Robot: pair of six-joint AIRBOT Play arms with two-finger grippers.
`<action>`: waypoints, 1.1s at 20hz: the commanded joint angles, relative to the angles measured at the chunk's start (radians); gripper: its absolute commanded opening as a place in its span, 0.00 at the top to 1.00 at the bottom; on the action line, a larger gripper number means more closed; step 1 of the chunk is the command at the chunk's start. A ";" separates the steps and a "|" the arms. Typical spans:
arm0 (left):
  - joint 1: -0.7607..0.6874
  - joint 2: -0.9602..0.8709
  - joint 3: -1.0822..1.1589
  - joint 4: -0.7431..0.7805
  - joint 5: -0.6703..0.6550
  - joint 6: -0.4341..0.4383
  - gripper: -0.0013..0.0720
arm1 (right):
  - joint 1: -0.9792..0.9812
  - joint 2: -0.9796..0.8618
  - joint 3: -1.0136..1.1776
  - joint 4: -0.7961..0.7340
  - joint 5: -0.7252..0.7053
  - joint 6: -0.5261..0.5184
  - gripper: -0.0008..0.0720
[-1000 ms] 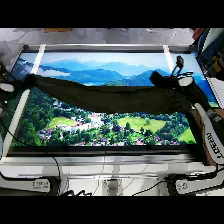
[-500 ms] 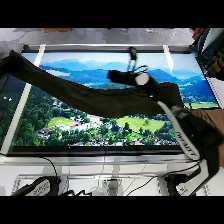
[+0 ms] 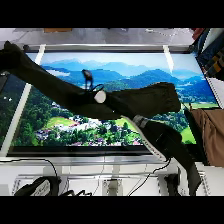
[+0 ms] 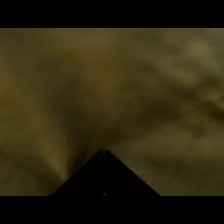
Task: Fold the clothes and pants, and hang the long-sleeved shirts on hangers.
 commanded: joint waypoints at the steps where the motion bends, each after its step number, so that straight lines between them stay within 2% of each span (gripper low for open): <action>1: -0.003 -0.034 -0.001 -0.008 -0.002 -0.066 0.96 | 0.026 -0.020 0.026 -0.065 0.048 0.025 0.93; 3: -0.009 -0.065 -0.001 -0.008 -0.024 -0.137 0.96 | -0.040 -0.003 0.026 -0.126 0.138 0.024 0.93; 7: -0.108 -0.196 -0.001 -0.008 -0.171 -0.136 0.96 | -0.246 0.051 0.026 -0.167 0.385 0.005 0.93; 10: -0.270 -0.325 -0.001 -0.051 -0.198 -0.058 0.96 | -0.406 0.131 0.026 -0.191 0.506 -0.098 0.93; 11: -0.335 -0.365 -0.001 -0.104 -0.190 -0.021 0.96 | -0.452 0.159 0.026 -0.207 0.529 -0.108 0.93; 13: -0.459 -0.430 -0.001 -0.182 -0.149 -0.008 0.96 | -0.542 0.215 0.026 -0.249 0.560 -0.129 0.93; 16: -0.616 -0.500 0.000 -0.195 -0.113 -0.010 0.96 | -0.653 0.274 0.026 -0.300 0.580 -0.130 0.93; 19: -0.704 -0.531 0.000 -0.196 -0.149 -0.010 0.94 | -0.721 0.289 0.026 -0.301 0.603 -0.130 0.93; 20: -0.717 -0.531 0.000 -0.197 -0.164 -0.011 0.72 | -0.734 0.288 0.026 -0.303 0.616 -0.130 0.93; 21: -0.719 -0.529 0.000 -0.212 -0.186 -0.010 0.27 | -0.742 0.288 0.026 -0.303 0.626 -0.130 0.93; 22: -0.716 -0.526 0.000 -0.235 -0.214 -0.013 0.03 | -0.743 0.288 0.026 -0.305 0.634 -0.130 0.93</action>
